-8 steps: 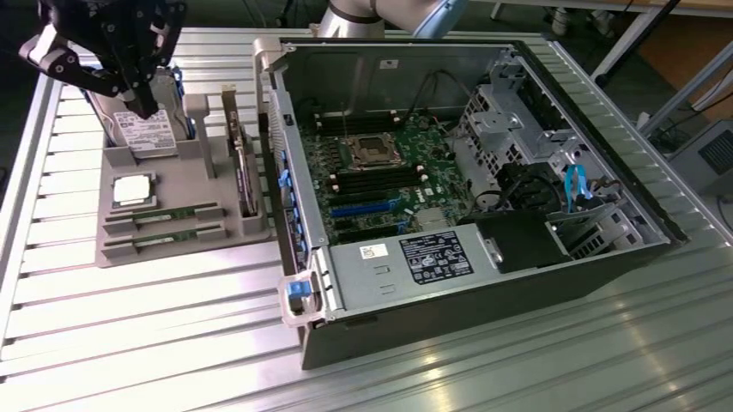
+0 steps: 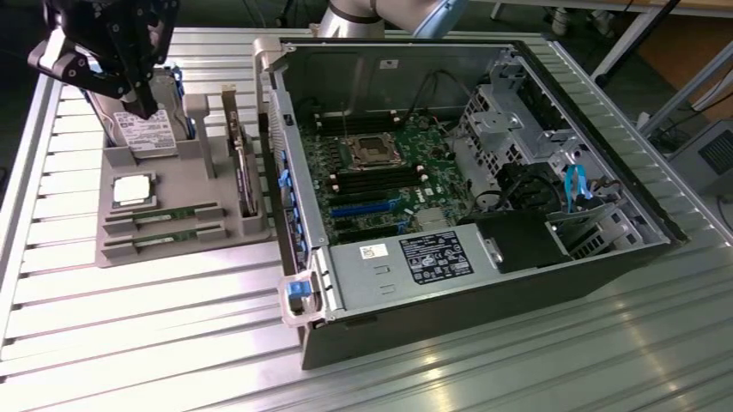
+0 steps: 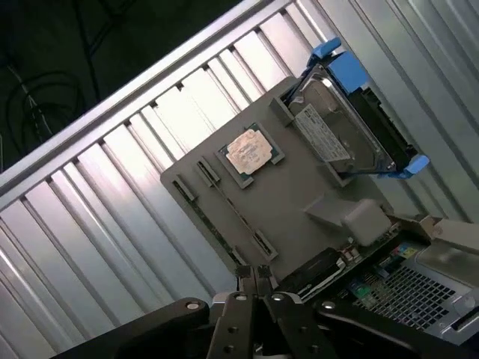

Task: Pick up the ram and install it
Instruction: 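Pick up the ram and move it above insertion slot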

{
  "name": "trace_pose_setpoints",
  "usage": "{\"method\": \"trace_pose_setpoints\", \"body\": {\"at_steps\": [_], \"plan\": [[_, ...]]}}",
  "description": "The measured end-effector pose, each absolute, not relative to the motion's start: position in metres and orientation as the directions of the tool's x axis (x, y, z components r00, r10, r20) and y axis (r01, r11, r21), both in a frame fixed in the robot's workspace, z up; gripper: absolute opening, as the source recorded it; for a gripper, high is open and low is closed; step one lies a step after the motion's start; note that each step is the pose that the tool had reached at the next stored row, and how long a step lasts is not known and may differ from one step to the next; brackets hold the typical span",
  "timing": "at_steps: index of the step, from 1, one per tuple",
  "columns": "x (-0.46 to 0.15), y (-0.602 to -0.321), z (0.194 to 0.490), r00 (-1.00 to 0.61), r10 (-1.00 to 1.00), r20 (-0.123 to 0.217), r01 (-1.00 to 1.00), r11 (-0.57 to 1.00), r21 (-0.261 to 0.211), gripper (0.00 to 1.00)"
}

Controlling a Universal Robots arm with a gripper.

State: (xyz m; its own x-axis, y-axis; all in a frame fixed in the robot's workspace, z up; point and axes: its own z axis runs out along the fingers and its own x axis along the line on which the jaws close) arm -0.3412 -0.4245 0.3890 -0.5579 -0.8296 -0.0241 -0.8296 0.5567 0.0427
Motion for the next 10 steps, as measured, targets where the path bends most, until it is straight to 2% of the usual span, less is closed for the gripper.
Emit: {"method": "trace_pose_setpoints", "body": {"at_steps": [10], "plan": [[-0.3412,-0.4246,0.3886,-0.373,-0.928,-0.024,-0.927,0.372,0.043,0.10]]}}
